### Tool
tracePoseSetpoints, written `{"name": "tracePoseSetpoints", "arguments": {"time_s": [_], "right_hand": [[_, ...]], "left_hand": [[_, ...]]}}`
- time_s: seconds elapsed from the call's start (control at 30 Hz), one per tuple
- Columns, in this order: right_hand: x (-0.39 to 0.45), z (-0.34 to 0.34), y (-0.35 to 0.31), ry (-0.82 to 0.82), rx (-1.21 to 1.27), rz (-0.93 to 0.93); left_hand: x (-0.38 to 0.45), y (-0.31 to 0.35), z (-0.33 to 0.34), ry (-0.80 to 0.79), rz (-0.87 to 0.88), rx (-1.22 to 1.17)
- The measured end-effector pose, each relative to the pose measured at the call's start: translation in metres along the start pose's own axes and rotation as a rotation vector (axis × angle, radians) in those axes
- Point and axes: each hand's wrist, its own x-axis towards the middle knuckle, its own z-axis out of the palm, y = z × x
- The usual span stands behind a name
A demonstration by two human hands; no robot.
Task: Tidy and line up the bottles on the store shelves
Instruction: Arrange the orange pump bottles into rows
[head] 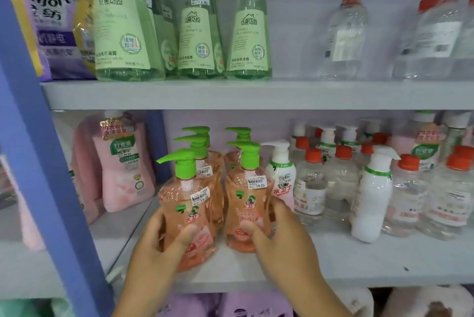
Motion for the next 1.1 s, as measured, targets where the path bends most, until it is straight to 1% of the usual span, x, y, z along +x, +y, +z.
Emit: {"name": "tracePoseSetpoints", "arguments": {"time_s": [0.07, 0.13, 0.23, 0.37, 0.47, 0.53, 0.67, 0.83, 0.87, 0.9, 0.97, 1.03, 1.07, 1.1], "right_hand": [[0.002, 0.006, -0.006, 0.072, -0.155, -0.032], [0.004, 0.01, -0.008, 0.113, -0.212, -0.022], [0.01, 0.014, -0.009, 0.124, -0.214, -0.007], [0.017, 0.024, -0.002, 0.136, -0.121, 0.022], [0.017, 0.027, 0.001, 0.144, -0.099, 0.03], [0.019, 0.028, 0.004, 0.152, -0.107, 0.006], [0.024, 0.035, 0.012, 0.173, -0.201, -0.073], [0.031, 0.037, 0.02, 0.122, -0.173, -0.091], [0.031, 0.032, 0.018, 0.121, -0.118, -0.082], [0.032, 0.023, 0.015, 0.153, -0.033, -0.082], [0.045, -0.005, 0.006, 0.291, 0.129, -0.107], [0.07, -0.039, -0.006, 0.442, 0.139, -0.189], [0.085, -0.057, -0.013, 0.426, 0.089, -0.189], [0.1, -0.071, -0.02, 0.313, 0.011, -0.134]], "left_hand": [[0.002, 0.002, -0.004, -0.041, -0.015, -0.002], [0.004, 0.0, -0.005, -0.026, -0.021, -0.015], [0.004, -0.002, -0.004, 0.011, -0.003, -0.059], [0.005, -0.007, -0.005, 0.002, 0.003, -0.06], [0.005, -0.007, -0.006, -0.016, -0.003, -0.079], [0.005, -0.007, -0.007, -0.037, -0.001, -0.105], [0.007, -0.01, -0.008, -0.056, 0.008, -0.128], [0.005, -0.013, -0.008, -0.075, 0.017, -0.145], [0.005, -0.014, -0.008, -0.09, 0.017, -0.14], [0.005, -0.015, -0.009, -0.099, 0.012, -0.127], [0.007, -0.016, -0.009, -0.11, 0.016, -0.116], [0.008, -0.016, -0.009, -0.113, 0.017, -0.118], [0.008, -0.017, -0.009, -0.116, 0.019, -0.128], [0.009, -0.017, -0.01, -0.124, 0.024, -0.131]]}}
